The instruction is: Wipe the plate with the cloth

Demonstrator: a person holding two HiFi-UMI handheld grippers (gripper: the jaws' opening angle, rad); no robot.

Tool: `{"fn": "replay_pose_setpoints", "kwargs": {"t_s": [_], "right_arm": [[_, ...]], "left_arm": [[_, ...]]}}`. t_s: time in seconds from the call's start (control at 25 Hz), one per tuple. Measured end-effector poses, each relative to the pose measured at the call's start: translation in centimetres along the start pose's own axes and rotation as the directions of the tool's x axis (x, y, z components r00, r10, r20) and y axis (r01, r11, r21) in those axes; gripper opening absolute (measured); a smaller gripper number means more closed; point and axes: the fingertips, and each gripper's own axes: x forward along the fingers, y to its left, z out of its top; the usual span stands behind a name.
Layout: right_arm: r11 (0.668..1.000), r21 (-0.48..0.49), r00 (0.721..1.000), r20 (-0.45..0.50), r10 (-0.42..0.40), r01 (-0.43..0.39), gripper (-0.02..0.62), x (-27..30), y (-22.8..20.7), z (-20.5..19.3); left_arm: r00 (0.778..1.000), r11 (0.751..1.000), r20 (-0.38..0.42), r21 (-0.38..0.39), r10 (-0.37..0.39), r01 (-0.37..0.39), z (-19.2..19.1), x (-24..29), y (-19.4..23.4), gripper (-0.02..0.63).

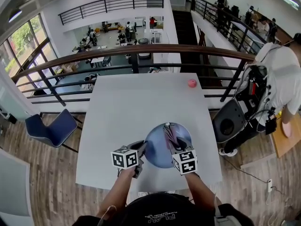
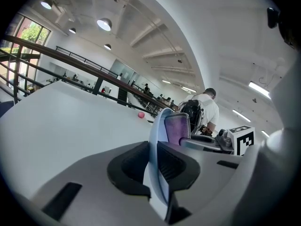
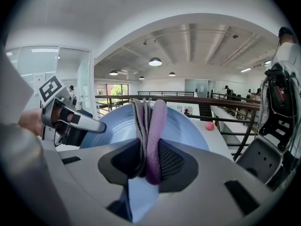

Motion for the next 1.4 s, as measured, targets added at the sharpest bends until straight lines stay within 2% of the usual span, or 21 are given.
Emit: {"fn": "replay_pose_setpoints", "kwargs": {"t_s": [0.6,0.96,1.08,1.4], "right_arm": [[0.992,0.005,0.992,-0.037,-0.122,0.122,0.113,-1.4,-2.6,-2.1],[0.991,-0.026,0.990,-0.049,-0.130,0.129,0.112,-1.6,-2.6,-2.4],[0.991,-0.076,0.993,-0.037,-0.112,0.108,0.114,-2.2,-1.5,-1.6],[0.992,-0.099,0.997,-0.017,0.074,-0.076,0.112,-2.4,6.3,-0.4]], "left_arm": [[1.000,0.999,-0.004,-0.041,-0.007,0.007,-0.5,-0.4,0.9,0.054],[1.000,0.998,0.004,-0.061,0.006,-0.006,-0.9,-1.0,1.3,0.054],[1.000,0.998,0.009,-0.064,0.020,-0.019,-1.1,-1.2,1.5,0.051],[0.999,0.997,0.014,-0.071,0.044,-0.043,-1.7,-1.4,1.7,0.043]]}}
